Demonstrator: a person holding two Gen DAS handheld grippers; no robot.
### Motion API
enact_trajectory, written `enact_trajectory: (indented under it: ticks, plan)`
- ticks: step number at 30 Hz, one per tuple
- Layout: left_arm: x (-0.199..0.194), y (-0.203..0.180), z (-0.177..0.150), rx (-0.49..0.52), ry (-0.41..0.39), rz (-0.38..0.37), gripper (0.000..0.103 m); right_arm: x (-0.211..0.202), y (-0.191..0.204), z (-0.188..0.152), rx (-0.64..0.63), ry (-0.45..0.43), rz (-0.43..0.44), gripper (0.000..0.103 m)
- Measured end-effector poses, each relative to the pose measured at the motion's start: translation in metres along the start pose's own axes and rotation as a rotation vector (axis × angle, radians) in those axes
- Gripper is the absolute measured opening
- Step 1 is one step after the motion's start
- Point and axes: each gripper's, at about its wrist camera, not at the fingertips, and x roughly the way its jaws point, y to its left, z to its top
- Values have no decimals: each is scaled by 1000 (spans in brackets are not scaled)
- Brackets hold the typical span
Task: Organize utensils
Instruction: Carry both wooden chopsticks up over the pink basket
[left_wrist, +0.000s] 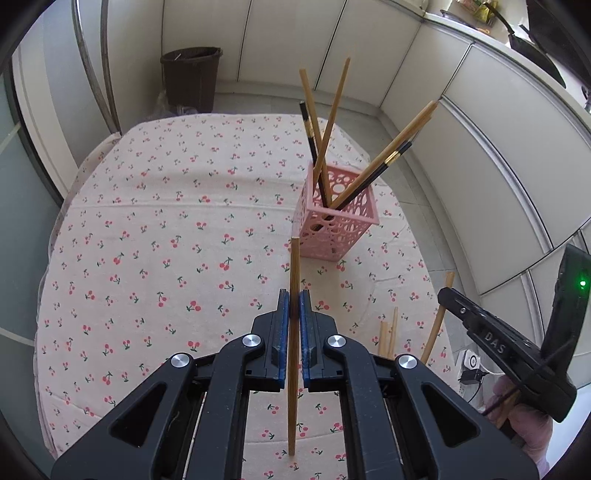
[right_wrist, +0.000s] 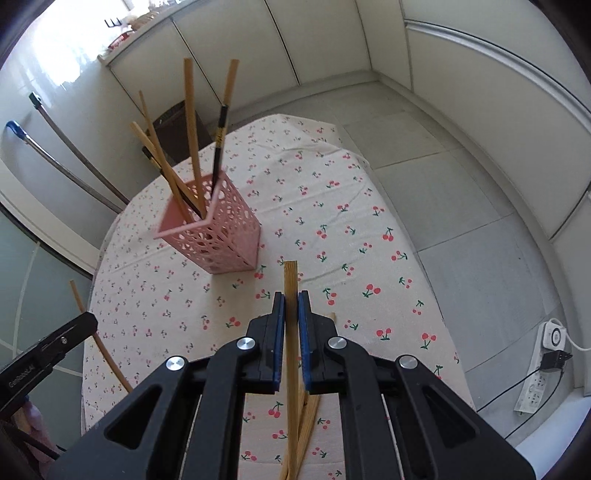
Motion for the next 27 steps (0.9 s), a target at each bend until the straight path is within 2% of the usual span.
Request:
enact_trajectory:
  ticks: [8,15,20,27]
  plan:
    - [-32,-4,-2,52,-66,-20,5,-51,15,3,-54,-94,75,8]
    - [-61,4,-1,50,-123,-21,5,-82,17,11,-48,-155,128,8]
    - [-82,9,13,25,-189,-20,5,-106,15,30,-18,-224,155,8]
    - [-105,7,49,-16,-282,-24,5,-131,7,68,42,-313,190,8]
